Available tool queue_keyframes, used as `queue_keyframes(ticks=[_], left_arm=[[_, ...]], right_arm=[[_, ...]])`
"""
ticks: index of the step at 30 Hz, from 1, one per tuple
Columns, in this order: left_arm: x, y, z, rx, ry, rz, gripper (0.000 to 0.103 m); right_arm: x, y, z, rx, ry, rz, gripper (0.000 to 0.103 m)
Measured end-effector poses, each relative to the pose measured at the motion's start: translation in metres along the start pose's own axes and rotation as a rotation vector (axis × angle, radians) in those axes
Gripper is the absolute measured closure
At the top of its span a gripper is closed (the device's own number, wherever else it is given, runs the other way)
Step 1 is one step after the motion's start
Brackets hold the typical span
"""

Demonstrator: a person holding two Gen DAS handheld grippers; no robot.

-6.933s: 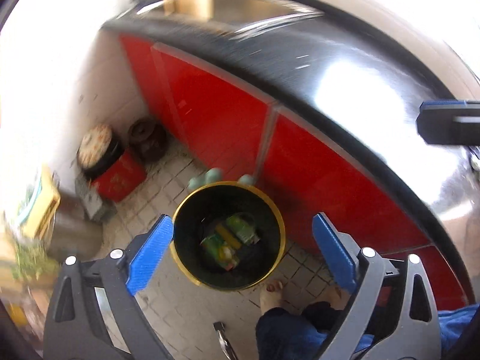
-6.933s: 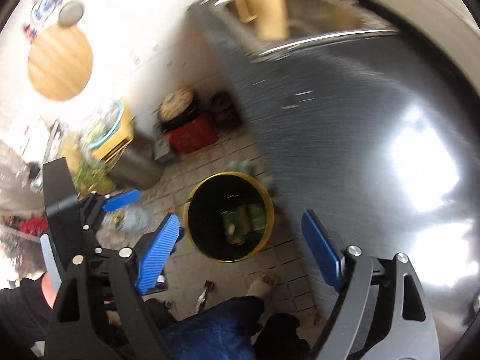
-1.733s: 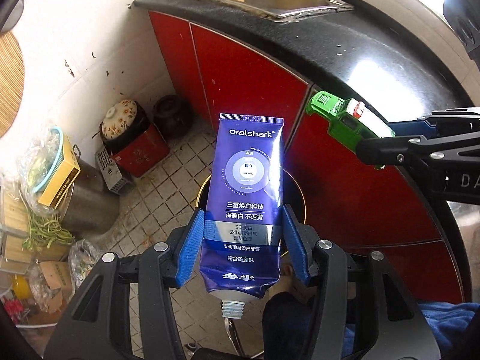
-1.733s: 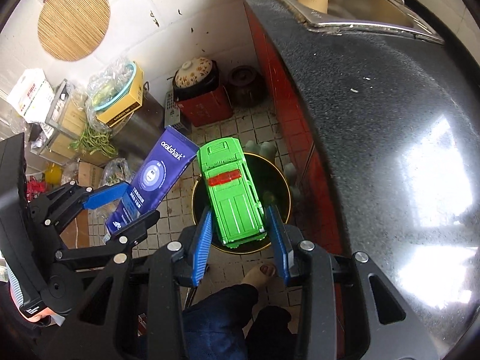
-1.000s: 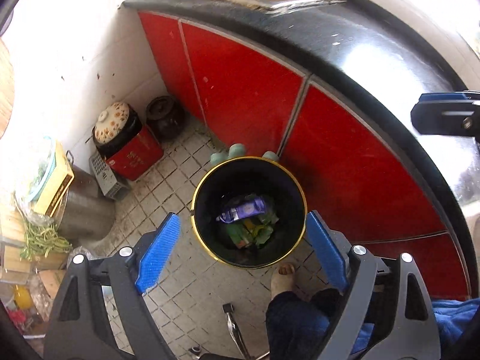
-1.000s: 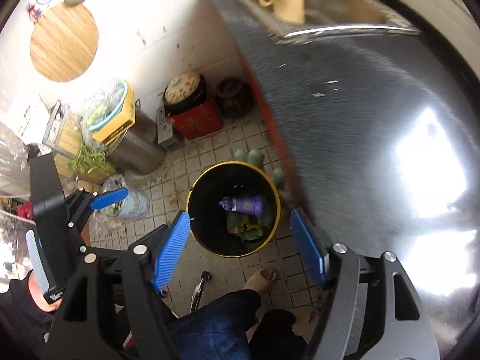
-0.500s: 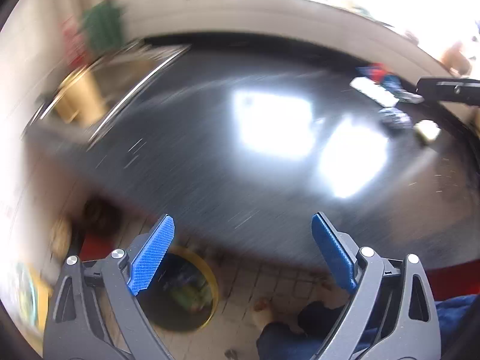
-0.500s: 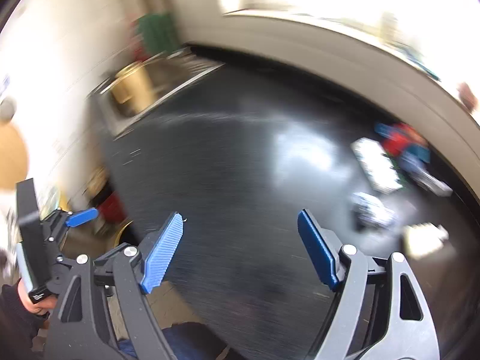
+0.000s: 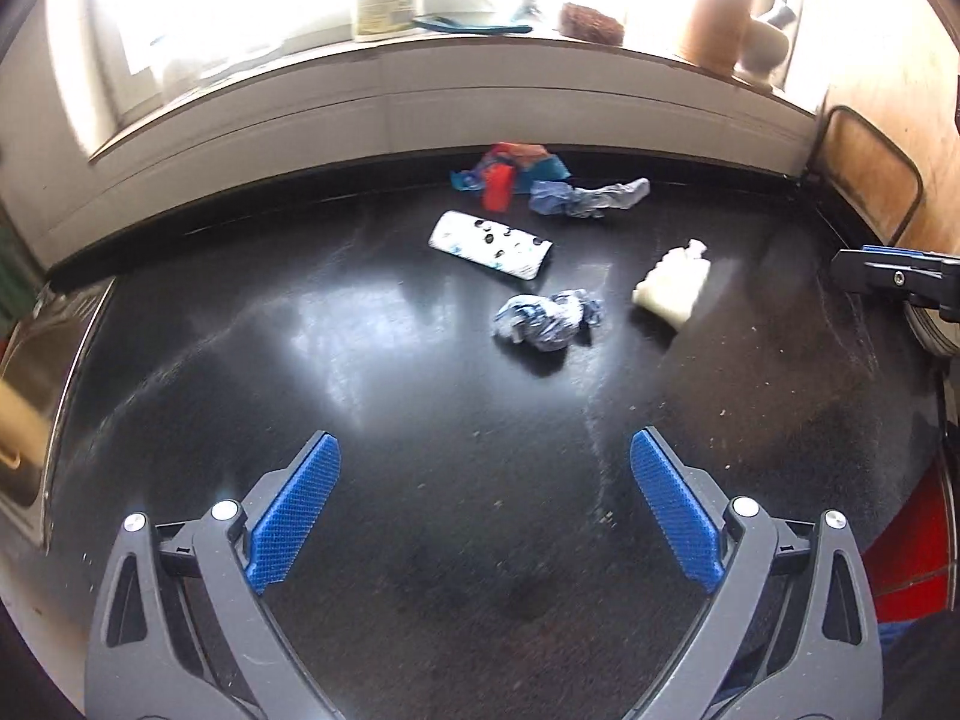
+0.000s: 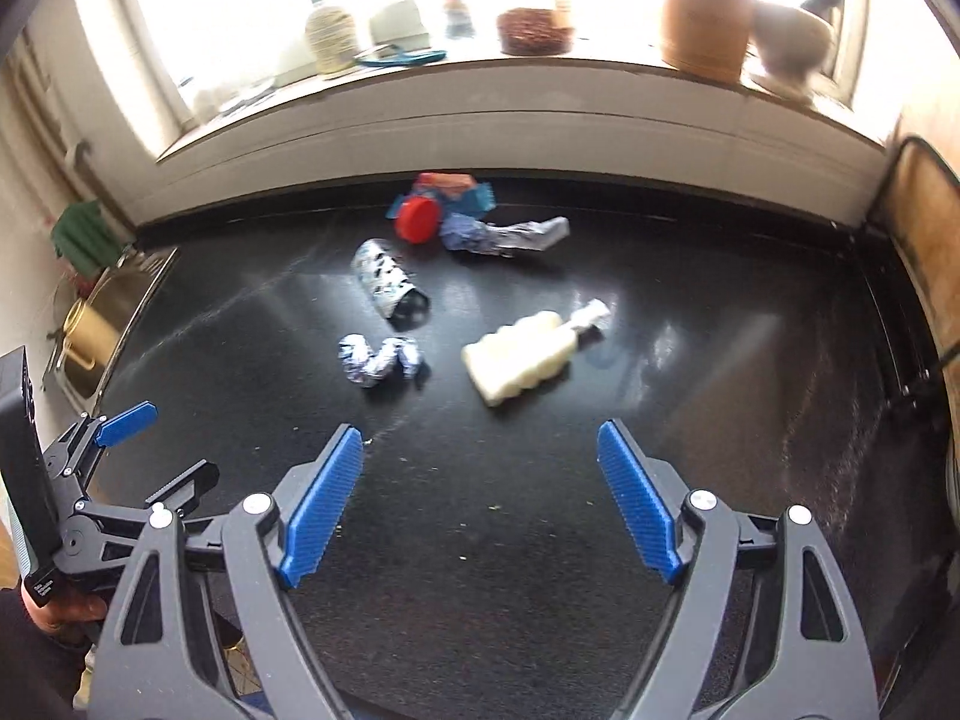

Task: Collect trash
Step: 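Swing both tools back over the countertop, then grasp the crumpled foil wrapper with left tool while right tool grasps white foam brush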

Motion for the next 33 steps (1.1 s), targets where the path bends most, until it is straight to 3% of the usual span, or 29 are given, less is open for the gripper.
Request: queue_keyframes(ticks=[13, 25, 33], left_arm=[[-0.059, 0.037, -0.022, -0.057, -0.003, 0.041, 0.008], [-0.135, 0.052, -0.026, -0.122, -0.007, 0.096, 0.008], [-0.160, 0.057, -0.034, -0.144, -0.027, 0.119, 0.012]], right_arm=[[-0.056, 0.021, -0.039, -0.083, 0.042, 0.097, 0.024], [-0.147, 0.039, -0.046, -0.122, 0.062, 0.242, 0.024], [-0.186, 0.044, -0.042, -0.124, 0.061, 0.296, 0.029]])
Point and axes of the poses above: each gripper's, at about its wrist camera, not at the fingertips, and x roughly against the way its jaws point, z to its left, y to its top, the point moved 4 cm from there along -x, roughly the way its jaws point
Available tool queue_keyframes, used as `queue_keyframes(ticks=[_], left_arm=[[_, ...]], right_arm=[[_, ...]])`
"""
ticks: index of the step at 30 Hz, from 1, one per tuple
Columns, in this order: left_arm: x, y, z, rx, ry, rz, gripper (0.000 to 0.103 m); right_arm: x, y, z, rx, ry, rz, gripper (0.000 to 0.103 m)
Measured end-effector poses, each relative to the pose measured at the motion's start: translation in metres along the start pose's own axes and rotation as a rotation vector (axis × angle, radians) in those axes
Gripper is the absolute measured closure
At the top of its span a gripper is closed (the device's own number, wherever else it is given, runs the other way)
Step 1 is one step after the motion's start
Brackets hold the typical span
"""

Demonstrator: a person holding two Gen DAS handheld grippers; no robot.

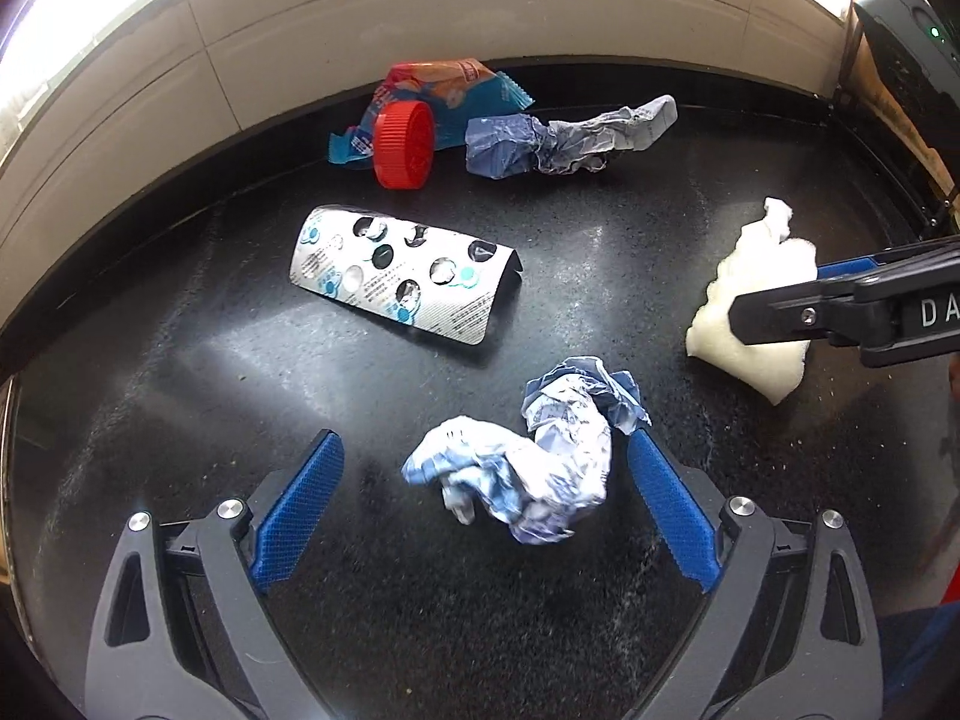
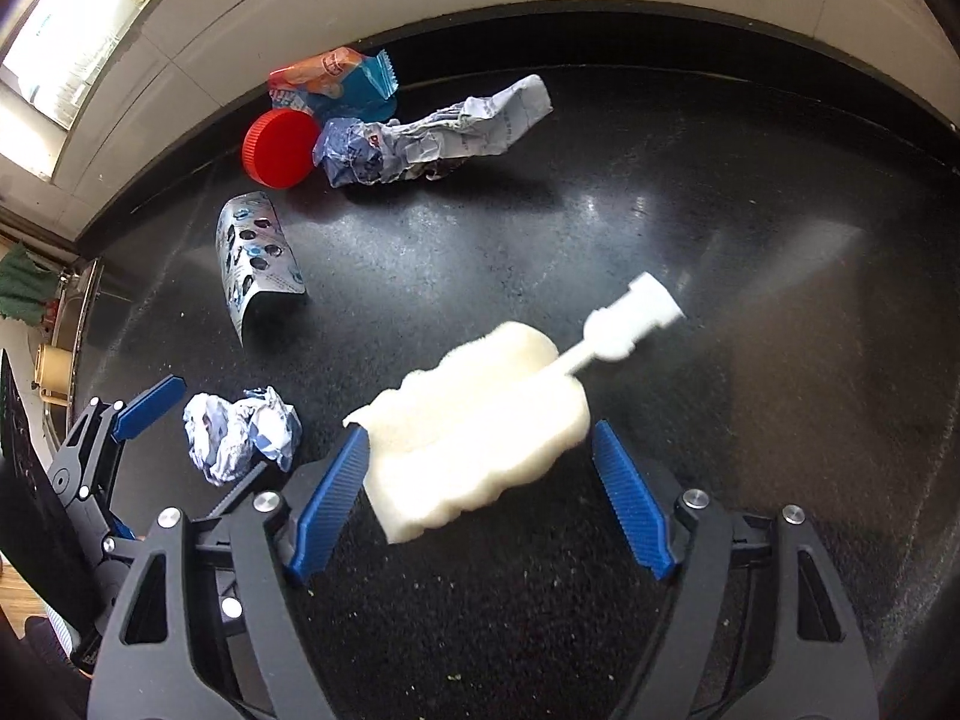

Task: Collect trash
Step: 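Grasp the crumpled foil wrapper with left tool while right tool grasps white foam brush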

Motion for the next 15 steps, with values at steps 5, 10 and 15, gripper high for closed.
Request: queue_keyframes(ticks=[5, 10, 15], left_arm=[[-0.007, 0.003, -0.004, 0.012, -0.016, 0.016, 0.026], [-0.004, 0.008, -0.005, 0.034, -0.021, 0.028, 0.063], [0.007, 0.009, 0.003, 0.098, -0.034, 0.036, 0.066]], right_arm=[[-0.005, 0.006, 0.007, 0.013, 0.029, 0.001, 0.040], [-0.003, 0.011, 0.019, 0.043, 0.073, -0.008, 0.068], [0.007, 0.009, 0.030, 0.091, 0.083, -0.032, 0.080]])
Point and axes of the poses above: each gripper's, at about its wrist camera, not at the fingertips, and x roughly against the way its jaws point, z to its left, y to its top, the point moved 4 cm from there along -x, roughly the way its jaws point
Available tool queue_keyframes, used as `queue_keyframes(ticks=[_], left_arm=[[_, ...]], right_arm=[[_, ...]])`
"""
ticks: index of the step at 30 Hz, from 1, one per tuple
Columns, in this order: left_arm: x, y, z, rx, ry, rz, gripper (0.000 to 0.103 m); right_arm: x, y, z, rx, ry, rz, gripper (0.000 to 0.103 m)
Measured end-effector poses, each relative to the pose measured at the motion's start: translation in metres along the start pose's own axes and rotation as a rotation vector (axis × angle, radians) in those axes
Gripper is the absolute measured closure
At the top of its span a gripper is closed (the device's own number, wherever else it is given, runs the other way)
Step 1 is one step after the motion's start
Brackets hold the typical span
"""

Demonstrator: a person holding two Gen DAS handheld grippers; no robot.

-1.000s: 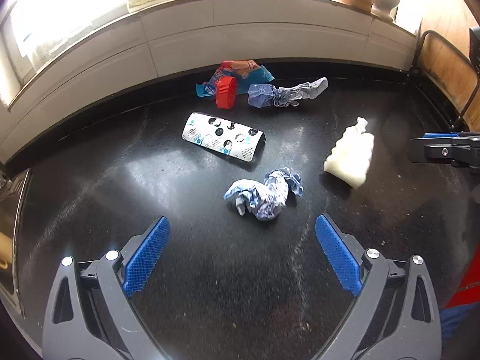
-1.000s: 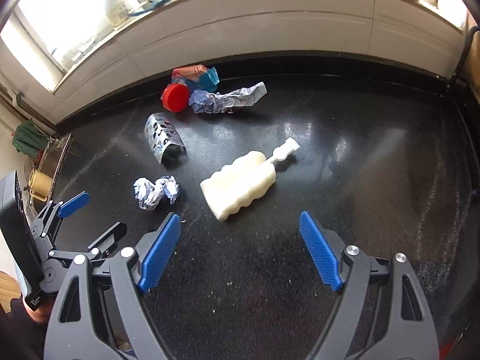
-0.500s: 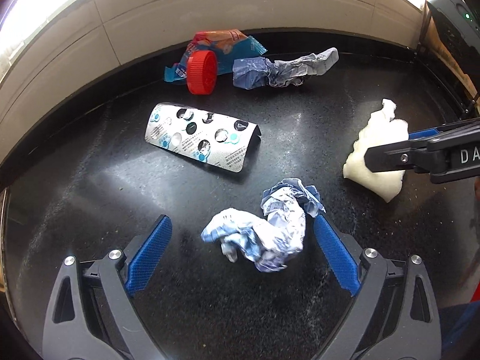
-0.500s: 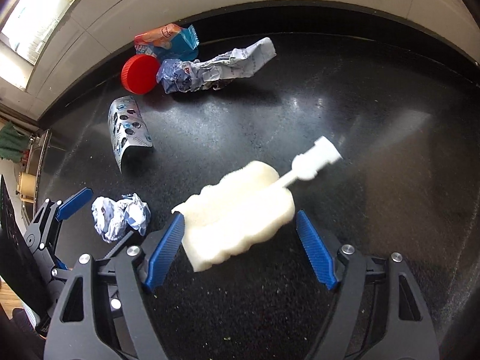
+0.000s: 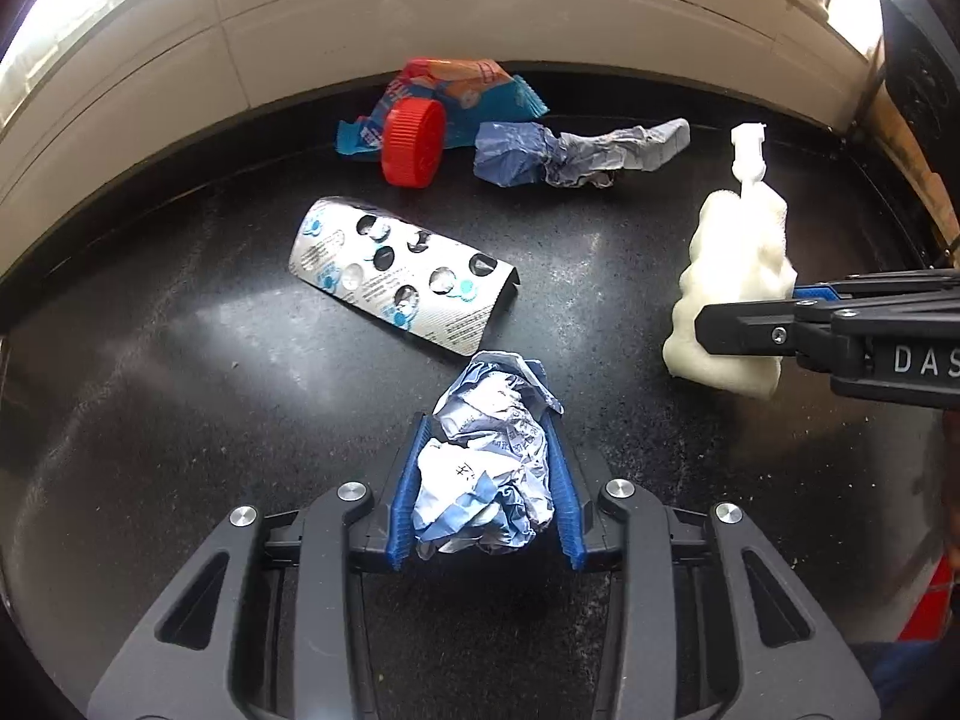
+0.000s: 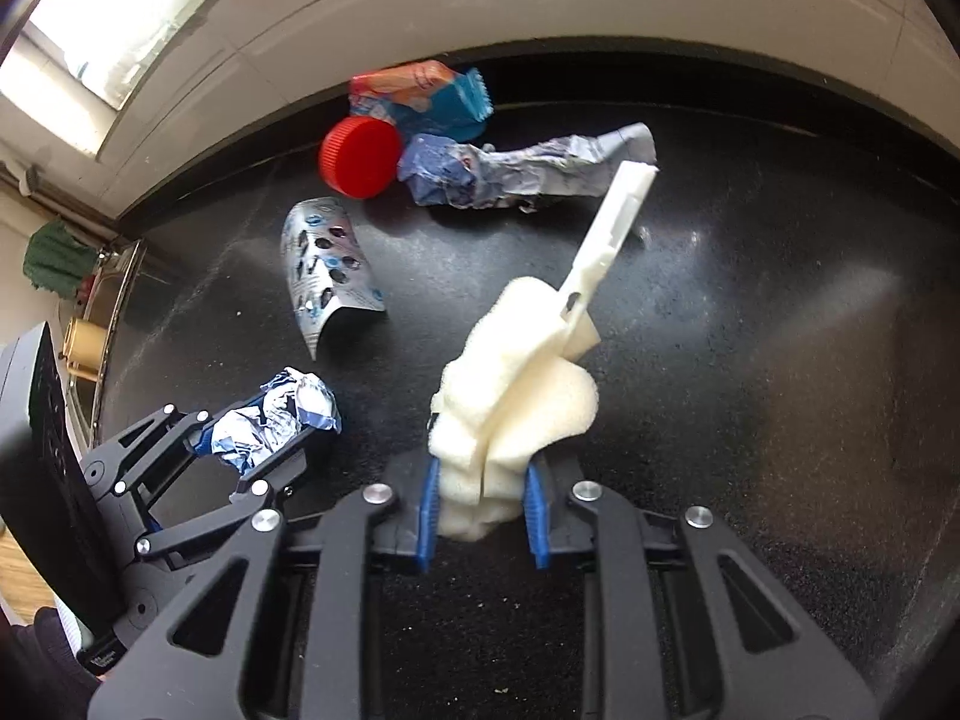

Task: Collect trash
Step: 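Grasp the crumpled foil wrapper with left tool while right tool grasps white foam brush, then carry wrapper and foam brush to the bin and open both tools over it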

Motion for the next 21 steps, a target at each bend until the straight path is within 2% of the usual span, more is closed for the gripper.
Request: queue_keyframes(ticks=[8, 11, 21], left_arm=[[0.038, -0.005, 0.008, 0.049, 0.035, -0.024, 0.066], [0.056, -0.018, 0.007, 0.068, 0.047, -0.029, 0.066], [0.097, -0.062, -0.001, 0.078, 0.059, -0.040, 0.066]], right_arm=[[0.041, -0.012, 0.013, 0.050, -0.001, -0.062, 0.081], [0.059, -0.023, 0.016, 0.072, -0.014, -0.084, 0.081], [0.096, -0.082, 0.038, 0.147, -0.050, -0.115, 0.081]])
Point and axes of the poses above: each gripper's, at about its wrist camera, not at the fingertips, and x roughly against the way its jaws point, z to its left, y to its top, the point moved 4 cm from there along -x, roughly the way its jaws point
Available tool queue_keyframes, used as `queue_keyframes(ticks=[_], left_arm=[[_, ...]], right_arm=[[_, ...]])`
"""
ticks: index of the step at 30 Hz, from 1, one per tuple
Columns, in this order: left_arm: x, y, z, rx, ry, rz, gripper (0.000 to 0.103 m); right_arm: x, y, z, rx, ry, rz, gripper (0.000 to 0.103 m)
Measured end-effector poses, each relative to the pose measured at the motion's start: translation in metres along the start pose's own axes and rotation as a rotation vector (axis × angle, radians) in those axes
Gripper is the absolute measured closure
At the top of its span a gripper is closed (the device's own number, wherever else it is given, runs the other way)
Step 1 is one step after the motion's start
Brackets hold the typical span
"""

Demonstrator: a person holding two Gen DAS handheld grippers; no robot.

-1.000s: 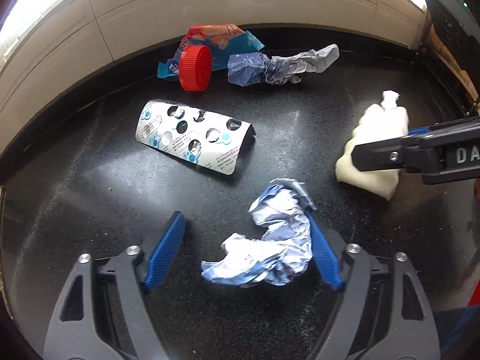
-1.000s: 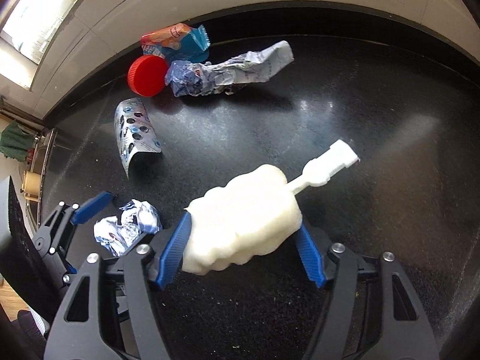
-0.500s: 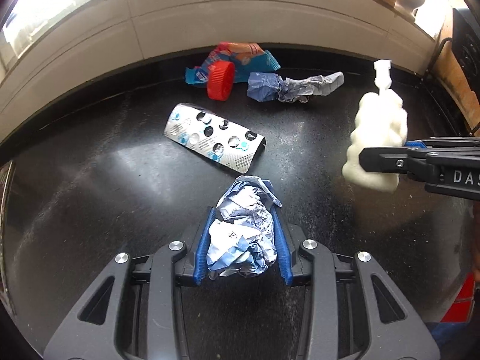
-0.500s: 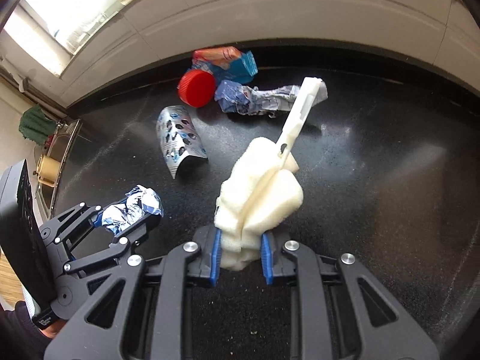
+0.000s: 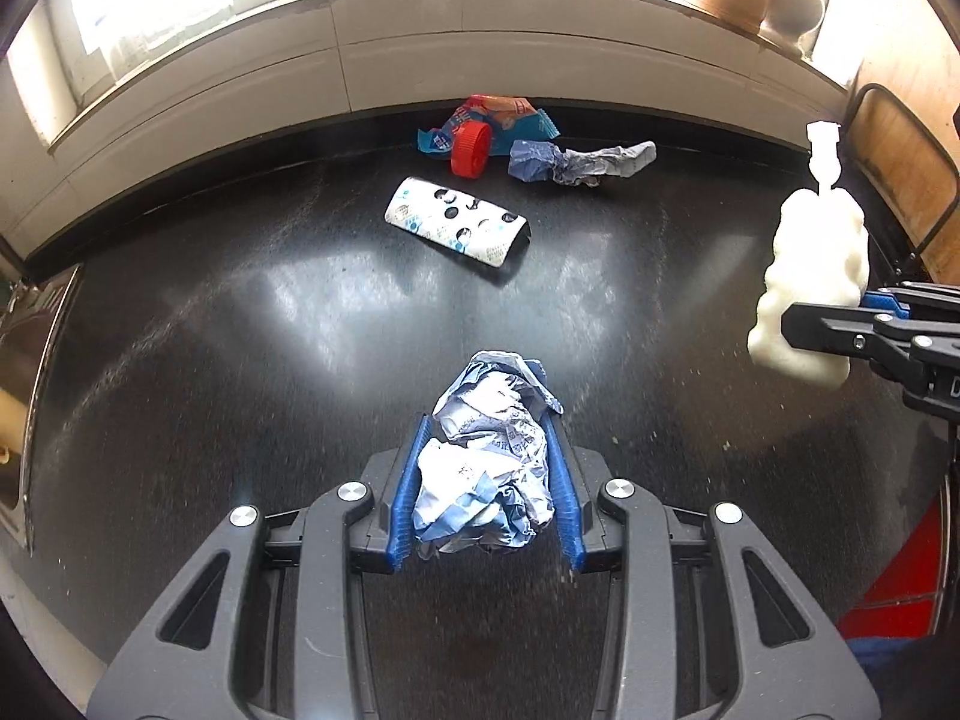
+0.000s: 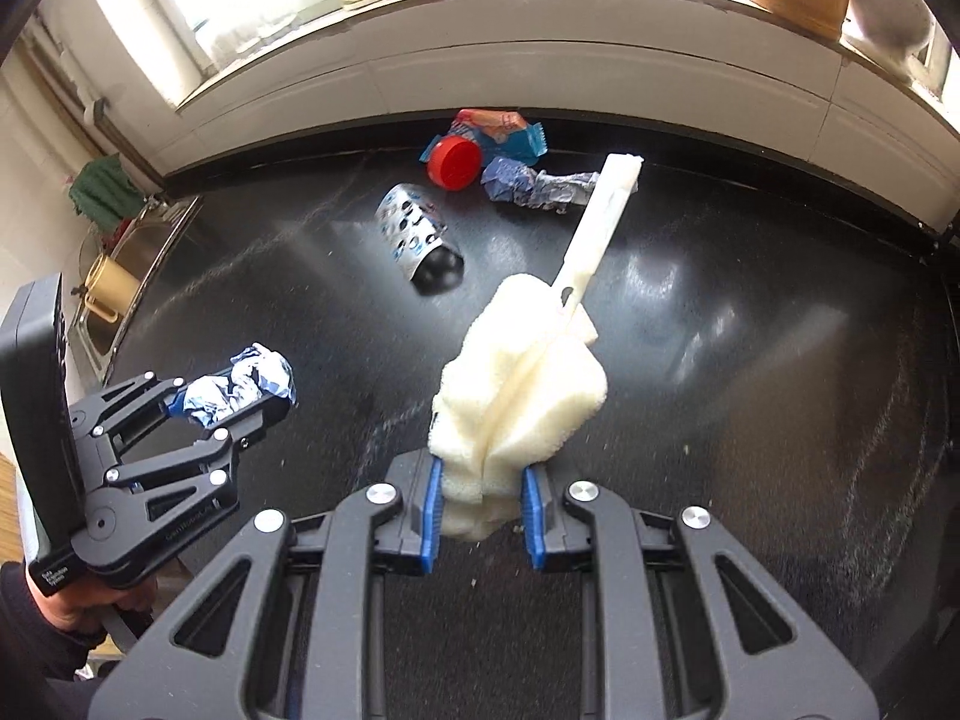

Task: Collect trash
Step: 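Carry wrapper and foam brush to the bin and open both tools over it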

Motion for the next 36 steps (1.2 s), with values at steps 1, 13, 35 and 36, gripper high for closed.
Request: queue_keyframes(ticks=[1, 13, 35, 36], left_arm=[[0.003, -0.005, 0.000, 0.000, 0.001, 0.003, 0.066], [0.031, -0.032, 0.007, 0.014, 0.019, -0.015, 0.066], [0.153, -0.204, 0.200, 0.568, 0.372, -0.025, 0.066], [0.158, -0.216, 0.207, 0.595, 0.386, -0.019, 0.066]], right_arm=[[0.002, -0.006, 0.003, 0.005, -0.001, 0.001, 0.081], [0.022, -0.033, 0.028, 0.028, 0.003, -0.013, 0.081], [-0.016, -0.050, 0.305, 0.606, 0.334, 0.128, 0.081], [-0.018, -0.057, 0.326, 0.648, 0.357, 0.144, 0.081]])
Point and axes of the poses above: each gripper's, at about its wrist camera, not at the fingertips, and x roughly against the way its jaws point, z to its left, y to its top, the point moved 4 cm from there along -x, roughly the way its jaws point
